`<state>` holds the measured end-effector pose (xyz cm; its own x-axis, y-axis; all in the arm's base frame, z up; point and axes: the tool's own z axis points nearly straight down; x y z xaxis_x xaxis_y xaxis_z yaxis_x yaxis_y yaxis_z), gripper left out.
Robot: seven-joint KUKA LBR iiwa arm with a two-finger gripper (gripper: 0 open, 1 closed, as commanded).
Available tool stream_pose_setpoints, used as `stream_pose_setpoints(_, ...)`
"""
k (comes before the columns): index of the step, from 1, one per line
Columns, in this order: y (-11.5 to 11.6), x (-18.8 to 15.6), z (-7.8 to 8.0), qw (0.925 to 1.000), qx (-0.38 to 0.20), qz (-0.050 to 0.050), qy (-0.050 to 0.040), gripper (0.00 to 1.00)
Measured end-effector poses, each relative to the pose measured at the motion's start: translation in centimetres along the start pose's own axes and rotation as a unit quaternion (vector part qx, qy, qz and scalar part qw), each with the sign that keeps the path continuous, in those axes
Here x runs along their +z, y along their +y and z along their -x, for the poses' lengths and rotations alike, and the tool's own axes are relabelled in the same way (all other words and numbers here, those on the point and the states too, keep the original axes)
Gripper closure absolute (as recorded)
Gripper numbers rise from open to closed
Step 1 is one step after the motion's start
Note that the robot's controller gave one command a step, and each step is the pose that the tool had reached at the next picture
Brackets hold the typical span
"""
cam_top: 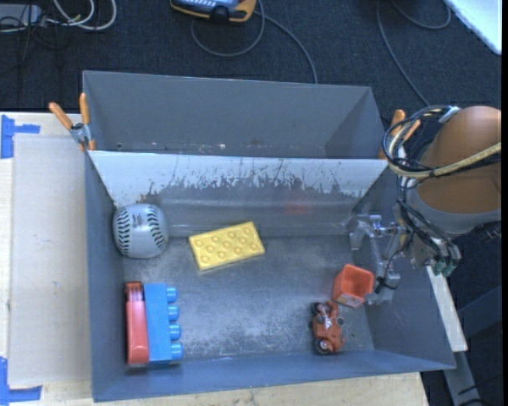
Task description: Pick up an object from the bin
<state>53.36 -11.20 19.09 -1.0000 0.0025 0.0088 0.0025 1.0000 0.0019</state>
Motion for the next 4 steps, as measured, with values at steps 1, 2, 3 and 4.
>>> stream_pose_setpoints(1, 0.0, -0.4, 0.2, 1.0, -0.001, -0.001, -0.0038, 0.0)
stream_pose_setpoints(2, -0.4, 4.2, -0.1, 0.9998, -0.018, -0.001, -0.0059, 0.0)
stream_pose_setpoints(3, 0.0, 12.2, -0.3, 0.9997, 0.022, 0.001, -0.0024, 1.0)
stream_pose_setpoints(4, 0.0, 12.2, -0.3, 0.9998, 0.022, 0.001, -0.0024, 1.0)
